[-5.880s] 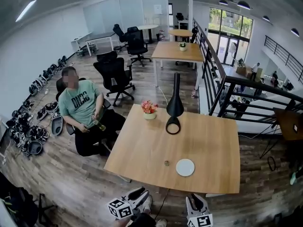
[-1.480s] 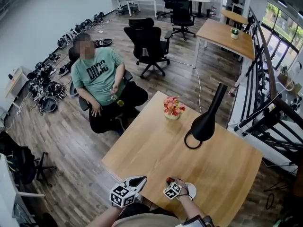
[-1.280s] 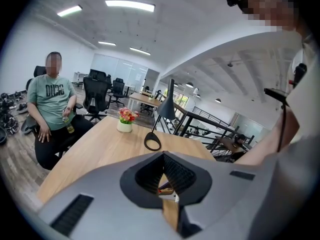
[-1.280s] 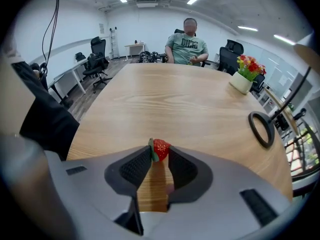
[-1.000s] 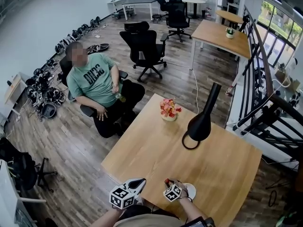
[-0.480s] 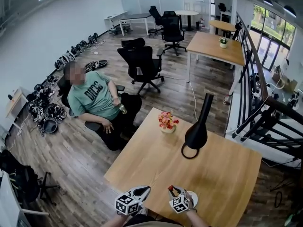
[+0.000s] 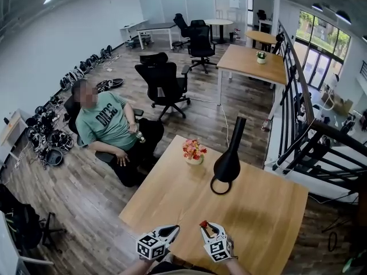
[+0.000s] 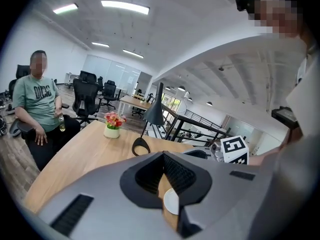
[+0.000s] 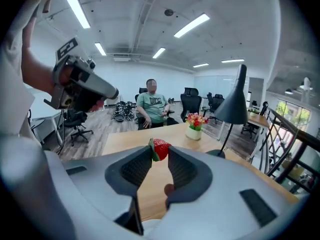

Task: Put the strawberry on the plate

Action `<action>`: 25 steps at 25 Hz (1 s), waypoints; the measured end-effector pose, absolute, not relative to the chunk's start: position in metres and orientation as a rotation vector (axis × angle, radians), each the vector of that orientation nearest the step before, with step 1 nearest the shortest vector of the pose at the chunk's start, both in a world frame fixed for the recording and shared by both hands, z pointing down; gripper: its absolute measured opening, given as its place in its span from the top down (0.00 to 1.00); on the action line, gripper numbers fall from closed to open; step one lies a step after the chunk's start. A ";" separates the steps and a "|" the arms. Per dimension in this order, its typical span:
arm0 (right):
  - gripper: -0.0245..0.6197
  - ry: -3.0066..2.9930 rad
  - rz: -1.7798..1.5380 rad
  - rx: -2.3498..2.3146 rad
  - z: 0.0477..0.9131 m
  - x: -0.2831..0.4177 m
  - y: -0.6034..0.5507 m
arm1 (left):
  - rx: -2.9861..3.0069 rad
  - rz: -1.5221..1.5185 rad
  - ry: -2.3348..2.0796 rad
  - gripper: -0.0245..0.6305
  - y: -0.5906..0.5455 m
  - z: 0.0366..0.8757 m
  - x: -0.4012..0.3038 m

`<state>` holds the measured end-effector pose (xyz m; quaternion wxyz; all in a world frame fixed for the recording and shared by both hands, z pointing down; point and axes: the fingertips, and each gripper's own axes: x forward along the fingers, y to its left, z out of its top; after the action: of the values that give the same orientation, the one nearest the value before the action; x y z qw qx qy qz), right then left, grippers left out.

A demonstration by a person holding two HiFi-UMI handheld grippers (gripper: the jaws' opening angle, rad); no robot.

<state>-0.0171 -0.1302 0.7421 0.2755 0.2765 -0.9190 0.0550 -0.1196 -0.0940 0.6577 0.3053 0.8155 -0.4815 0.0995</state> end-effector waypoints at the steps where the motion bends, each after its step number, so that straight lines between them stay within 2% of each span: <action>1: 0.79 -2.486 0.137 0.754 0.732 -0.016 -0.131 | 2.162 0.255 -1.273 0.96 -0.095 0.656 -0.117; 14: 0.78 -2.681 0.059 0.869 0.634 0.019 -0.129 | 2.200 0.160 -1.263 0.96 -0.091 0.636 -0.081; 25: 0.79 -2.699 -0.006 1.035 0.594 0.071 -0.127 | 2.232 0.052 -1.209 0.96 -0.093 0.611 -0.048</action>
<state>0.0711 -0.1273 0.5940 0.1250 0.3551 -0.9264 -0.0020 -0.0482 -0.0931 0.6106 0.2969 0.8395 -0.4547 0.0197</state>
